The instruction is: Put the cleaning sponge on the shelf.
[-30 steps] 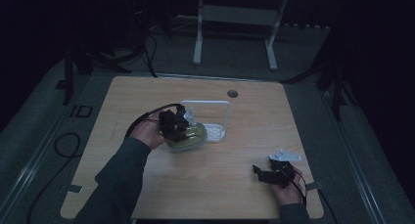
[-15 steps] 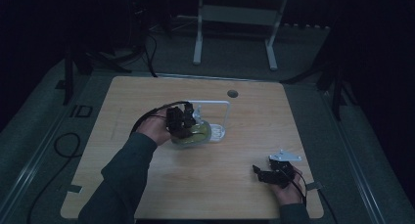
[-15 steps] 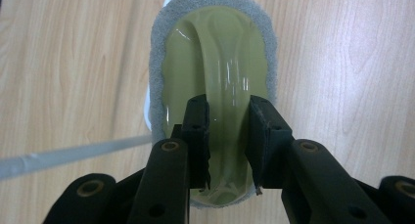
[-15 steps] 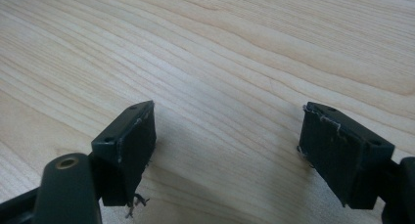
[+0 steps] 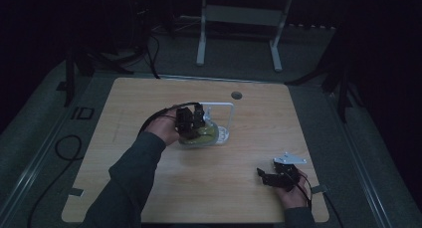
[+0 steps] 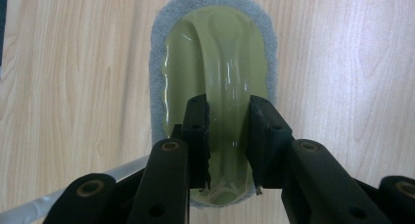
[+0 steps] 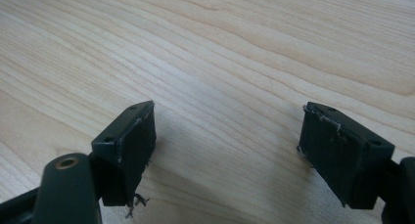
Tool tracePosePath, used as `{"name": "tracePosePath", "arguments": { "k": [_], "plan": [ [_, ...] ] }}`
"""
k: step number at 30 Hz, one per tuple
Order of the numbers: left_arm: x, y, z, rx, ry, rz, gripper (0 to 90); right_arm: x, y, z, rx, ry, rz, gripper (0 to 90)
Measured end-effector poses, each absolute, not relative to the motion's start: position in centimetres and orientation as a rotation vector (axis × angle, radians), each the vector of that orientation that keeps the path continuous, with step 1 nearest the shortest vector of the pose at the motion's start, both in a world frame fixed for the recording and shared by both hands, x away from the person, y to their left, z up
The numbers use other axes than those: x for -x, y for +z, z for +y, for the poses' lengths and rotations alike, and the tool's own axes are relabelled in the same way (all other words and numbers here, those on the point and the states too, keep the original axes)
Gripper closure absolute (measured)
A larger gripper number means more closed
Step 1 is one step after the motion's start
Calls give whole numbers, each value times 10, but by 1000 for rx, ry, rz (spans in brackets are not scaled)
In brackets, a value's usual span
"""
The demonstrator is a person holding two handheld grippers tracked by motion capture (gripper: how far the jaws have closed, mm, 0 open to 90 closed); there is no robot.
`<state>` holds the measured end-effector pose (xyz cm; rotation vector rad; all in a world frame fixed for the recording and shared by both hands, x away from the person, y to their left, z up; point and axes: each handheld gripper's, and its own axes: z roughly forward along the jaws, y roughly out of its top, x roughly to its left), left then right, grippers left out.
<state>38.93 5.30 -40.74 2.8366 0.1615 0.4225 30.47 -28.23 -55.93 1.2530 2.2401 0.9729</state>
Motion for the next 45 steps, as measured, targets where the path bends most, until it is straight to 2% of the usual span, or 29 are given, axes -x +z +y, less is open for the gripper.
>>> {"name": "tracePosePath", "arguments": {
  "k": [16, 31, 45],
  "plan": [
    [-393, -413, 39, -2832, 396, 71, 718, -305, -559, -282, -1253, 973, 2240, 209],
    [-397, -419, 28, -2826, 443, -21, 718, -305, -559, -282, -1252, 972, 2240, 209],
    [-405, -424, 28, -2840, 456, -16, 718, -305, -559, -282, -1253, 972, 2240, 209]
  ]
}}
